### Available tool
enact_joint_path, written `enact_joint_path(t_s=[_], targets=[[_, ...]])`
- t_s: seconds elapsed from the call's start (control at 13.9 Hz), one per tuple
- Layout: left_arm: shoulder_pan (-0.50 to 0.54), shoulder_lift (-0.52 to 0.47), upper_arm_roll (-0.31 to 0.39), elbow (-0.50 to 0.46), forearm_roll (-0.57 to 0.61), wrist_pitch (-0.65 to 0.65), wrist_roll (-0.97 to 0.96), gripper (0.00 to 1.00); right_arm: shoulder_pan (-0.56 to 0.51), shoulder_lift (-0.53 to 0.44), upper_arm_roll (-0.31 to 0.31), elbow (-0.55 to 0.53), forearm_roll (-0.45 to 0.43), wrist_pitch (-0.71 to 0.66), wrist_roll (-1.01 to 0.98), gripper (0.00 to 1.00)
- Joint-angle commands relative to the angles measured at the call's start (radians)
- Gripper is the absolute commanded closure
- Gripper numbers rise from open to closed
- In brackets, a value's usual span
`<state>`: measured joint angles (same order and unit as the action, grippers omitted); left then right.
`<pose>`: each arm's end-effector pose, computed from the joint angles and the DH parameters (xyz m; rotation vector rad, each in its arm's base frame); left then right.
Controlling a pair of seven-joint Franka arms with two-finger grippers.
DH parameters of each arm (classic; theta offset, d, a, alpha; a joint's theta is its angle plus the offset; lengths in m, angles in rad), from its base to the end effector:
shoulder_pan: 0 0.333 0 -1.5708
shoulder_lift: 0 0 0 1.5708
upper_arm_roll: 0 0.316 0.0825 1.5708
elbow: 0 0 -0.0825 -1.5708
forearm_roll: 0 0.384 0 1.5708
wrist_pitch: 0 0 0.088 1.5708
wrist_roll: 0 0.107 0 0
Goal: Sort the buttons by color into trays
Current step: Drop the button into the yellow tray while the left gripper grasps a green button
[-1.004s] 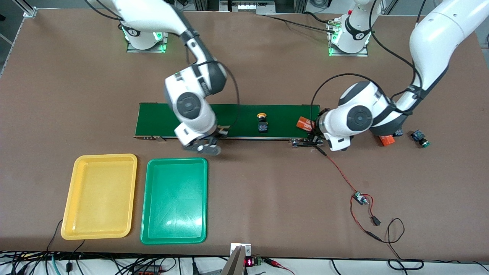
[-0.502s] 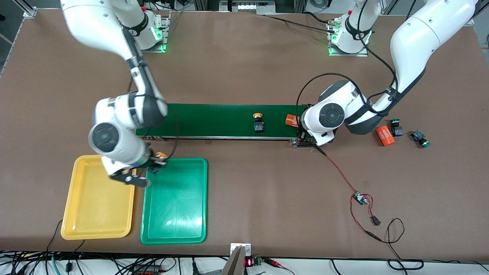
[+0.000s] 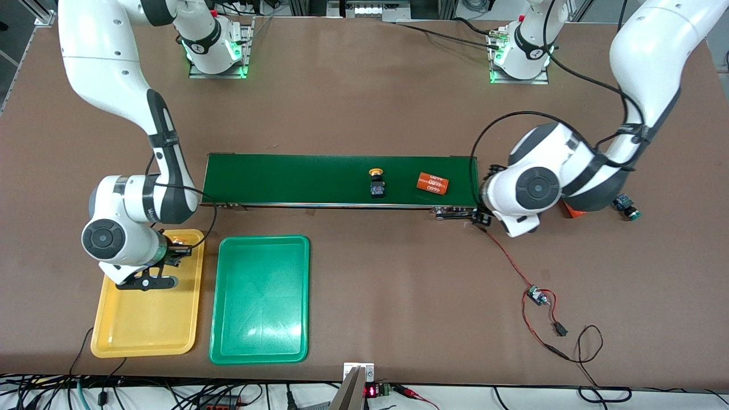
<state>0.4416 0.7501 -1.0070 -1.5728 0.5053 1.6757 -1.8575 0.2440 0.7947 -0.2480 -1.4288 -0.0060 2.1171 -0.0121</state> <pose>0.6121 -0.2113 0.3286 -2.4032 -1.6427 0.3363 0.7161 0.0295 0.2249 2.9534 0.1121 -0.1272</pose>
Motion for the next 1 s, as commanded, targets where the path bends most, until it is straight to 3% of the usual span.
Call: enact_joint_path(t_s=[0.0,0.14,0.22,0.29,0.36,0.5,0.57,0.93], targets=[[0.031,-0.005,0.021,0.053,0.053,-0.070,0.246,0.00,-0.040,0.026,0.010,0.014,-0.015,0.056,-0.106,1.00],[0.081,-0.005,0.021,0.059,0.064,-0.068,0.421,0.00,-0.057,0.052,0.010,0.011,-0.008,0.148,-0.185,1.00],[0.107,-0.002,0.022,0.065,0.062,-0.067,0.507,0.00,-0.069,0.058,0.012,0.005,-0.008,0.194,-0.215,0.86],[0.124,-0.001,0.024,0.069,0.064,-0.063,0.582,0.00,-0.068,0.060,0.013,0.005,-0.006,0.201,-0.207,0.39],[0.140,0.000,0.034,0.073,0.059,-0.062,0.654,0.00,-0.066,0.060,0.015,0.005,-0.006,0.199,-0.206,0.00],[0.103,-0.040,0.124,0.071,0.049,-0.051,0.788,0.00,-0.055,0.049,0.029,0.005,-0.003,0.175,-0.186,0.00],[0.053,-0.098,0.227,0.060,0.036,-0.012,0.908,0.00,-0.039,0.031,0.042,0.010,0.017,0.115,-0.113,0.00],[0.040,-0.187,0.436,0.017,0.021,0.036,1.372,0.00,0.050,-0.044,0.045,0.010,0.024,-0.002,0.039,0.00]])
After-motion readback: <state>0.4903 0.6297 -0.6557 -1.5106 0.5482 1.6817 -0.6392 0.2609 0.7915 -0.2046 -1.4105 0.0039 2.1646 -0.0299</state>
